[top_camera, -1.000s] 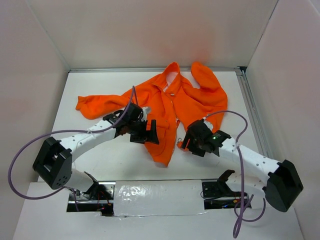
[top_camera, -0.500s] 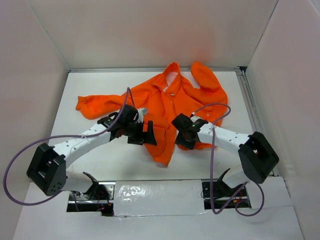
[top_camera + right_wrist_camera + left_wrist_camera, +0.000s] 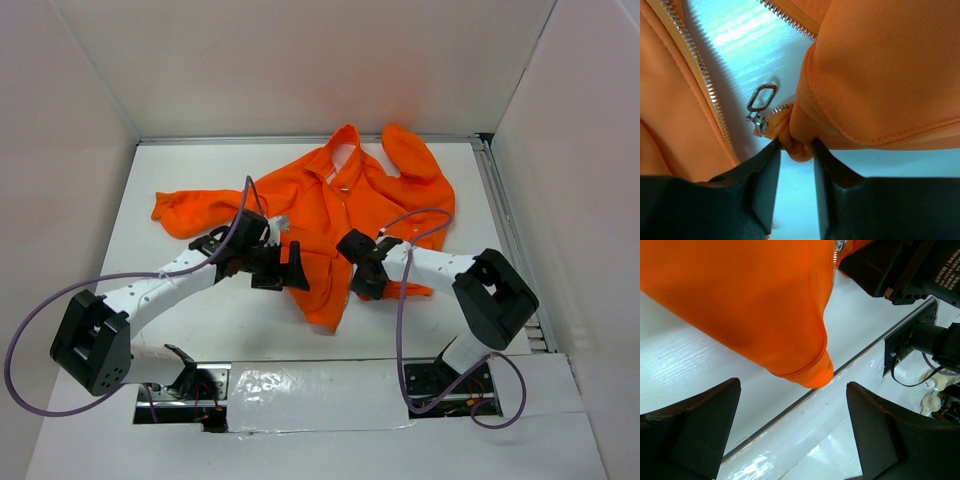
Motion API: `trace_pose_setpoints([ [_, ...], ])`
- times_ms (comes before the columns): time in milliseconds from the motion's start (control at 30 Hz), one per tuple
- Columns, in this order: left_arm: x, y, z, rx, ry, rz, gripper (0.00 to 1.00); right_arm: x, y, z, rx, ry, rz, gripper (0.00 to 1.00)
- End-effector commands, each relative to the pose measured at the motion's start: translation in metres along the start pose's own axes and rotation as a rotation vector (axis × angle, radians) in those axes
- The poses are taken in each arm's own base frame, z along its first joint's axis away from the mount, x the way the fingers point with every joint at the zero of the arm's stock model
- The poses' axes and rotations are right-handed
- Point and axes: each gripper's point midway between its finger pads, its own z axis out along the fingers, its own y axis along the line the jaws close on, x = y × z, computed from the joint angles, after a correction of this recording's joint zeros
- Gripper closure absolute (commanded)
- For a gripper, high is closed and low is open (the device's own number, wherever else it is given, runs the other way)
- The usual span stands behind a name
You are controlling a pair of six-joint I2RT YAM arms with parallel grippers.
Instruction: Zip up the jacket
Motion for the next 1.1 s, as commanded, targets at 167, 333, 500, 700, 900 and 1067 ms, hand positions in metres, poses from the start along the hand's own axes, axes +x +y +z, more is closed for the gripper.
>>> trace_pose_setpoints([
  [167,-0.008,-0.004,-0.007,0.042,-0.035,0.031,0.01,-0.002,-0.005,0.021,0.026,-0.042,-0.009,0.87],
  [333,-0.008,-0.01,-0.011,0.051,-0.028,0.073,0.01,-0.014,-0.007,0.002,-0.051,-0.111,-0.124,1.0],
  [500,0.005,-0.036,-0.007,0.065,0.006,0.188,0.01,-0.012,-0.009,-0.033,-0.254,-0.155,-0.287,1.0],
  [700,0.012,-0.073,0.005,0.024,0.035,0.297,0.01,0.024,-0.016,-0.054,-0.421,-0.074,-0.495,1.0],
  [900,-0.006,-0.078,0.028,0.008,0.057,0.257,0.01,0.03,-0.034,-0.04,-0.278,-0.031,-0.412,0.98],
  [1067,-0.005,-0.064,0.039,-0.041,0.078,0.218,0.01,0.029,-0.043,-0.032,-0.151,-0.018,-0.373,0.78],
])
